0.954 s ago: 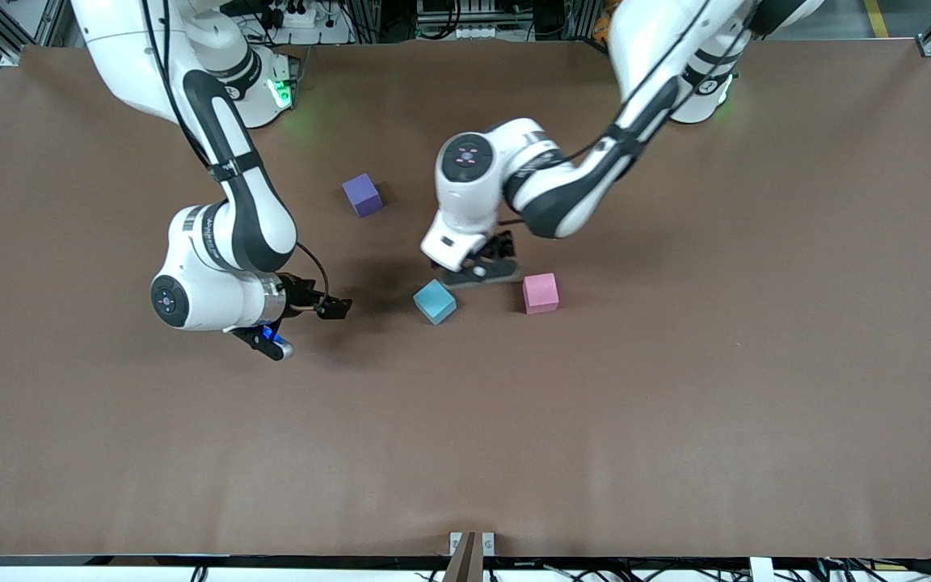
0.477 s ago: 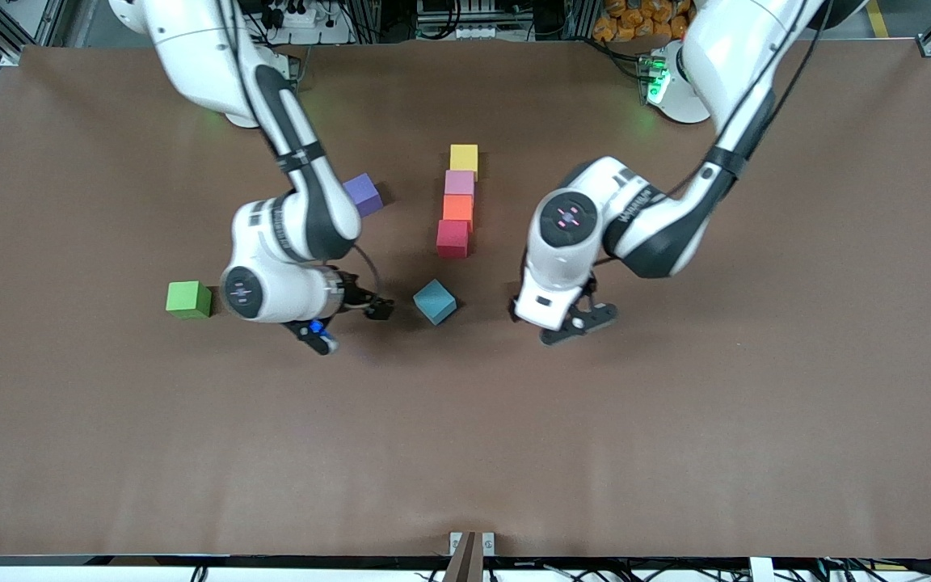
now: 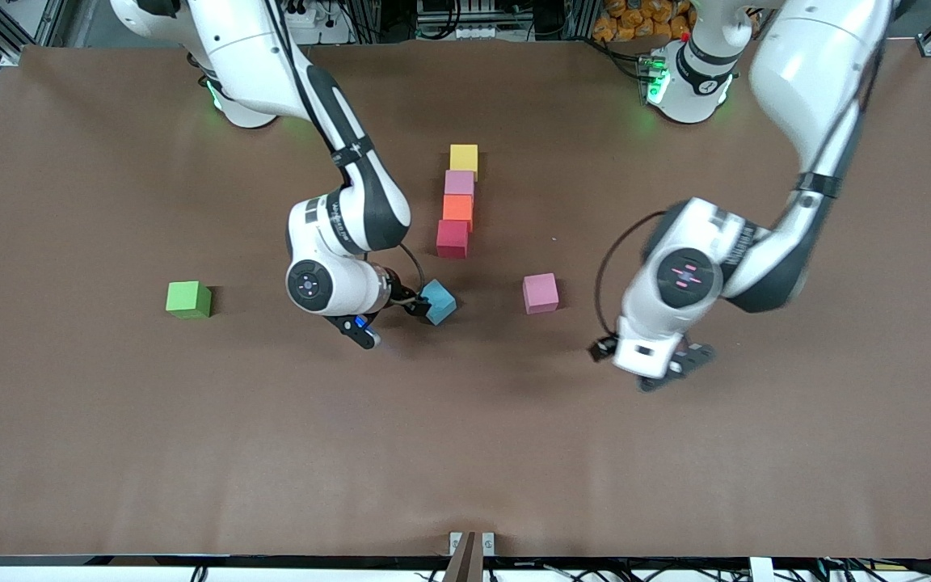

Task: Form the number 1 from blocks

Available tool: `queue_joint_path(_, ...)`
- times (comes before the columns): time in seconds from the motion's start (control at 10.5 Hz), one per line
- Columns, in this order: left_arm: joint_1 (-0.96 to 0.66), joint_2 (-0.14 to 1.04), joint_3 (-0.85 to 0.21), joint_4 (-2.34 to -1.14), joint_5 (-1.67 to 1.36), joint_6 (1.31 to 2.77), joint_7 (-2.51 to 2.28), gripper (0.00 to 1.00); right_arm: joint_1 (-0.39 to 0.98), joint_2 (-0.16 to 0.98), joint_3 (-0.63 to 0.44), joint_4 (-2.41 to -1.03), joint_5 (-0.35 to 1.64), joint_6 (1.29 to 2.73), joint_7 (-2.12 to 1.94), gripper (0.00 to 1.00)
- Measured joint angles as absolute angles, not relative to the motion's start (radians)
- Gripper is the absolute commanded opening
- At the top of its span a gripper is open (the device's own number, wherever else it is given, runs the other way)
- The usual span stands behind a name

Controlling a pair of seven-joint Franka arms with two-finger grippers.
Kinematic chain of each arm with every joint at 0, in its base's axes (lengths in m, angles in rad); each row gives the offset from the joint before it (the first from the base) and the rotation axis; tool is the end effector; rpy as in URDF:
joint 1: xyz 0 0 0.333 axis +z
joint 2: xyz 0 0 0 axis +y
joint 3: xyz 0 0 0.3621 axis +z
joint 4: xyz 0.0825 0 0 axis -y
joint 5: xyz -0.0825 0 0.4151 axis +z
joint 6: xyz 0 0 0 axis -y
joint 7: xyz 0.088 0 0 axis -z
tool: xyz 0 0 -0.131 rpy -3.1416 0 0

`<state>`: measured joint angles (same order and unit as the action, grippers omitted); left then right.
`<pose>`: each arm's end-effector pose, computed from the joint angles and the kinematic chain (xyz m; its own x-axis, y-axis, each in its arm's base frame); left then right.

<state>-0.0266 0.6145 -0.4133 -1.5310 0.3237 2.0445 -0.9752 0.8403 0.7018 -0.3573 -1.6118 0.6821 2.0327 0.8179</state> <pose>0.7038 -0.2515 0.3142 0.9037 0.4280 0.0136 0.4280 -0.9016 -0.0633 0.5988 0.4046 0.2137 0.7316 -0.5641 -0.3828 -0.6157 -0.7878 -0.0158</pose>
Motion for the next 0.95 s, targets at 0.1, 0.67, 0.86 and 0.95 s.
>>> queue_joint_path(0.1, 0.002, 0.614, -0.414, -1.522, 0.324, 2.045, -0.943, 1.0, 0.847, 0.708, -0.357, -1.603, 0.682, 2.04, 0.827, 1.0)
queue_joint_path(0.67, 0.141, 0.547, -0.427, -1.498, 0.324, 2.042, -0.774, 1.0, 0.85, 0.728, -0.366, -1.534, 0.682, 2.042, 0.882, 1.0)
queue_joint_path(0.86, 0.14, 0.536, -0.432, -1.501, 0.324, 1.991, -0.725, 1.0, 0.851, 0.748, -0.366, -1.515, 0.682, 2.042, 0.895, 1.0)
queue_joint_path(0.95, 0.15, 0.521, -0.431, -1.508, 0.324, 1.967, -0.676, 1.0, 0.852, 0.756, -0.366, -1.512, 0.691, 2.042, 0.897, 1.0)
